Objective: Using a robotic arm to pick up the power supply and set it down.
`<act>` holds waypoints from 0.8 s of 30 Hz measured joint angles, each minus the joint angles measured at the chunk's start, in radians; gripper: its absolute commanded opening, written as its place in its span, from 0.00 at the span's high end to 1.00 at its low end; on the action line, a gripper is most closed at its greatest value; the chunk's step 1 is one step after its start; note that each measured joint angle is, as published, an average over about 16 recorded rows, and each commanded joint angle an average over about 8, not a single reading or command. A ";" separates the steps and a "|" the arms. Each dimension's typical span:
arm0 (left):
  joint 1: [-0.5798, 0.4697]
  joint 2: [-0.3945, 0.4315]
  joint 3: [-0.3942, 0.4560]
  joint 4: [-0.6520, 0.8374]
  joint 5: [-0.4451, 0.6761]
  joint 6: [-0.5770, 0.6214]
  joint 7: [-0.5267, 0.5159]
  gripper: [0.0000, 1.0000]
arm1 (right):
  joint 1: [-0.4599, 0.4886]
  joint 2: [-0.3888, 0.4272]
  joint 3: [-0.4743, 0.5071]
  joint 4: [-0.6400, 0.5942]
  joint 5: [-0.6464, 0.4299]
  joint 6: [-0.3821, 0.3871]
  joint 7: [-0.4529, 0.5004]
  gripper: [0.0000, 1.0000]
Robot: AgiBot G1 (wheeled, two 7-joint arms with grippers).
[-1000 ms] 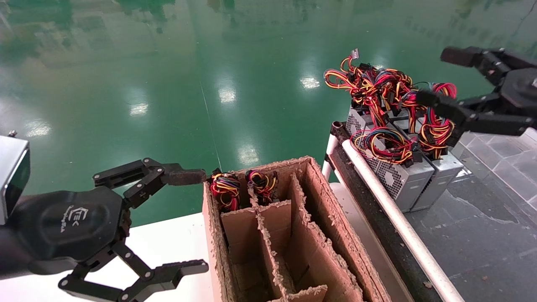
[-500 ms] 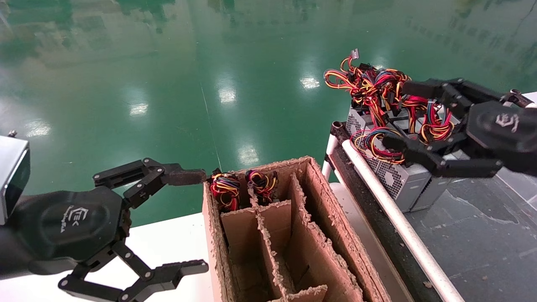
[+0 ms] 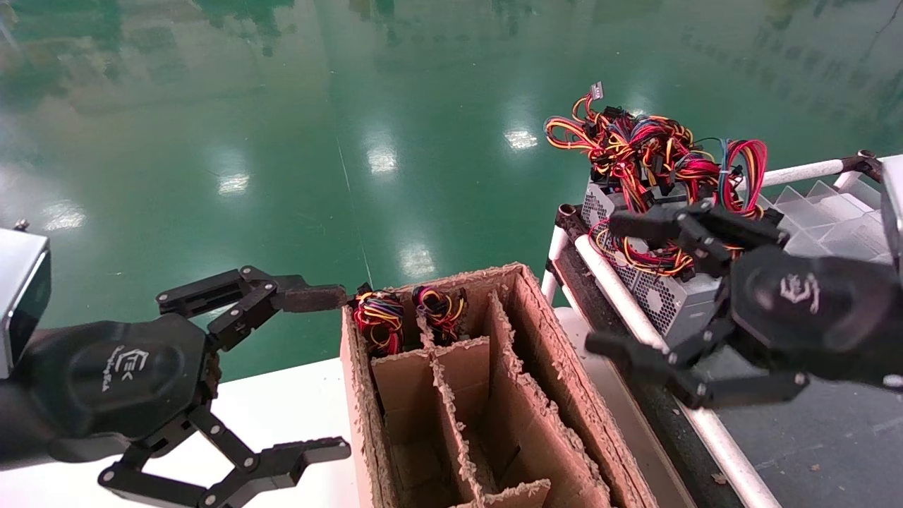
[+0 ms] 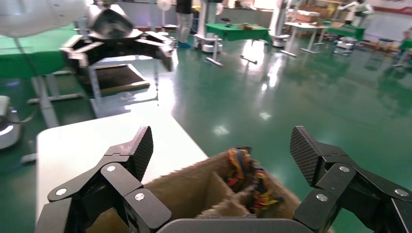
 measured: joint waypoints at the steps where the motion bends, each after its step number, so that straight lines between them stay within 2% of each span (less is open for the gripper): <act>1: 0.000 0.000 0.000 0.000 0.000 0.000 0.000 0.00 | -0.012 0.001 0.002 0.020 0.004 0.002 0.007 0.00; 13: 0.000 0.000 0.000 0.000 0.000 0.000 0.000 0.00 | -0.127 0.016 0.025 0.216 0.042 0.024 0.068 0.00; 24: 0.000 0.000 0.000 0.000 0.000 0.000 0.000 0.00 | -0.144 0.018 0.029 0.246 0.050 0.029 0.077 0.00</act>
